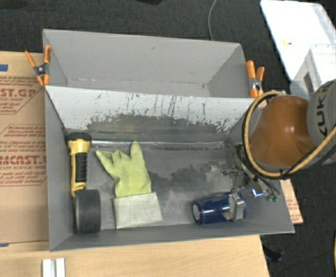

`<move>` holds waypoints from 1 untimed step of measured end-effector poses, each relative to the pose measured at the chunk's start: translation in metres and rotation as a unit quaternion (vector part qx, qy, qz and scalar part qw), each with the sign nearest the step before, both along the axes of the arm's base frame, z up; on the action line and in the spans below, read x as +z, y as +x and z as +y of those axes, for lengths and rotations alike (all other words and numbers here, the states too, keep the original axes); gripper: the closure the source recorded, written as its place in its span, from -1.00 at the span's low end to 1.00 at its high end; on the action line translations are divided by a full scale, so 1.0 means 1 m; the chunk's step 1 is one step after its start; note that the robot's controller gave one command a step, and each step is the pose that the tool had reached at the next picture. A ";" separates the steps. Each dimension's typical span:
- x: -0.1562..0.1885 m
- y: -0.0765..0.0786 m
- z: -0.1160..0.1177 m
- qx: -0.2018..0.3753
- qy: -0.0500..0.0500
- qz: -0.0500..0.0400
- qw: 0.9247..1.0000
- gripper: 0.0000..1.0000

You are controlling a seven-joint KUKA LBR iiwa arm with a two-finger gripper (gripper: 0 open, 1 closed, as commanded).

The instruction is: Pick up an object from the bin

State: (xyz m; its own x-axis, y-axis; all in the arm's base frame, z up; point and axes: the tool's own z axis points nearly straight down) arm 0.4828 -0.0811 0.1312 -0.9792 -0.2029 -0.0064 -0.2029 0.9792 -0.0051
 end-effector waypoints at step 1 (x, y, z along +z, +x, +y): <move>-0.031 0.000 0.022 0.078 0.002 0.005 0.997 -1.00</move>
Offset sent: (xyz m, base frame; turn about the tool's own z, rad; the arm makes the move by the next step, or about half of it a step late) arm -0.0038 0.0083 -0.0612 -0.1424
